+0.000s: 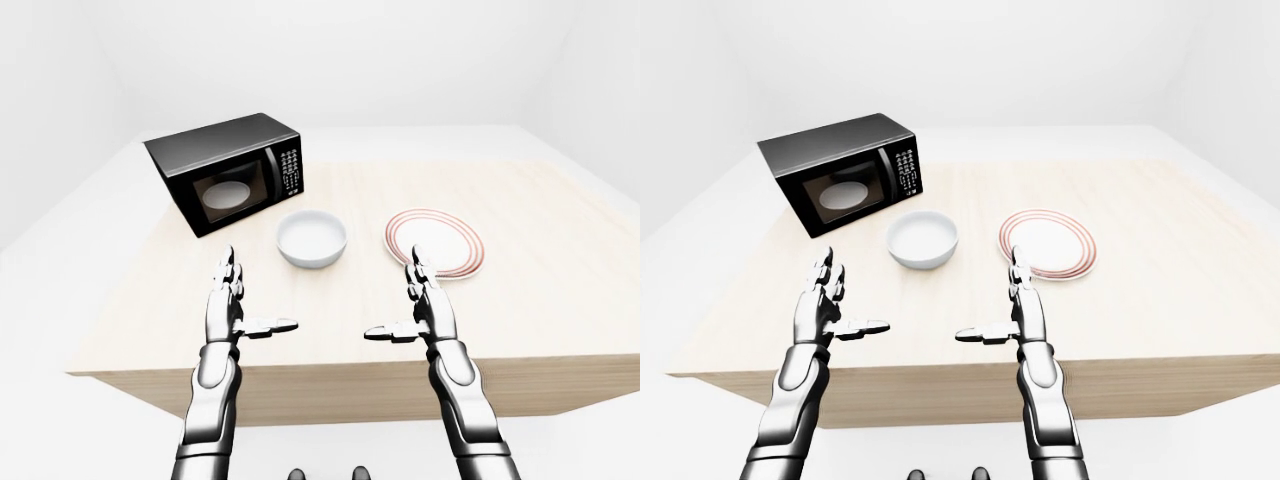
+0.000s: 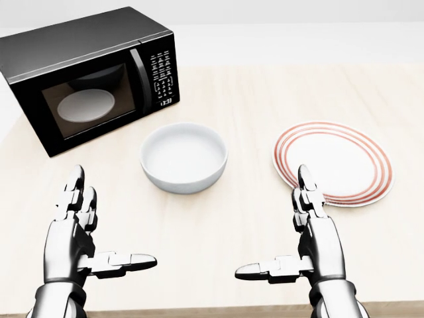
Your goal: Pick up the white bowl and put it on the plate.
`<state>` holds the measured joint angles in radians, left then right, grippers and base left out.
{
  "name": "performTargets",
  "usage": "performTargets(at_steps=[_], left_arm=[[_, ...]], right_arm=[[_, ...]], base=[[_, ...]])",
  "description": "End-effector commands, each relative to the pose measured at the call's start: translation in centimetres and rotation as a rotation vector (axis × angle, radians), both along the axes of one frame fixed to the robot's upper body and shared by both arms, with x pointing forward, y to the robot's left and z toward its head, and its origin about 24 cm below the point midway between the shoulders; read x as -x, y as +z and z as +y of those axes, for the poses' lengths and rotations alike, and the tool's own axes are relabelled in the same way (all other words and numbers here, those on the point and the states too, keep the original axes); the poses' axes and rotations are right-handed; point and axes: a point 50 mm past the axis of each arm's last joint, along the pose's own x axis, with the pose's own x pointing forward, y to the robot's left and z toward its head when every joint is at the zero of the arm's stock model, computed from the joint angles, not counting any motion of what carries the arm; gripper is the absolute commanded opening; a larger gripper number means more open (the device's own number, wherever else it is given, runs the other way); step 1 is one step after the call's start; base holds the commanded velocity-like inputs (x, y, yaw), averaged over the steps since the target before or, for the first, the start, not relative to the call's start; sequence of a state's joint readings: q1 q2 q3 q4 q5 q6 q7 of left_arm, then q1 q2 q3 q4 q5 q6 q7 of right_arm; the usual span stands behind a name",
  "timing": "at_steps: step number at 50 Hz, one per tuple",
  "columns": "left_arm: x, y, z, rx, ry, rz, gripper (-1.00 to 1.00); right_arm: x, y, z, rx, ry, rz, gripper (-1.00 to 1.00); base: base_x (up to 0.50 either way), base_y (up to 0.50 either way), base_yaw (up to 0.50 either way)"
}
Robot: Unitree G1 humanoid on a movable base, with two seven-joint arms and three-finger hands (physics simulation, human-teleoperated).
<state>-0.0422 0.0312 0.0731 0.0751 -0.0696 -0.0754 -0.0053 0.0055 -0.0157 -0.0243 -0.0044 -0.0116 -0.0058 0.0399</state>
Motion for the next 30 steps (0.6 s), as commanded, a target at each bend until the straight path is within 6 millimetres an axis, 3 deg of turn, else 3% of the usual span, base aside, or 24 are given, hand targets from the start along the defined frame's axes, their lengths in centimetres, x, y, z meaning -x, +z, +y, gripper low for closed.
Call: performTargets(at_steps=[1,11,20,30], left_arm=[[0.0,0.0,0.0,-0.002,-0.001,-0.001,1.0],[-0.1,-0.3,0.0,-0.002,-0.001,0.009,1.0],[-0.2,-0.5,0.0,-0.004,0.001,0.017,1.0],[-0.2,-0.6,0.0,-0.006,-0.003,0.019,1.0]], right_arm=[[0.0,-0.1,0.0,-0.001,0.001,0.001,1.0],[-0.3,-1.4,-0.3,-0.011,-0.011,0.016,1.0],[-0.4,-0.8,-0.2,-0.022,-0.01,0.029,1.0],[-0.2,-0.8,0.0,-0.007,-0.002,0.02,1.0]], base=[[0.04,0.43,0.0],[0.01,0.15,0.0],[0.0,0.0,0.0],[0.34,0.01,0.0]])
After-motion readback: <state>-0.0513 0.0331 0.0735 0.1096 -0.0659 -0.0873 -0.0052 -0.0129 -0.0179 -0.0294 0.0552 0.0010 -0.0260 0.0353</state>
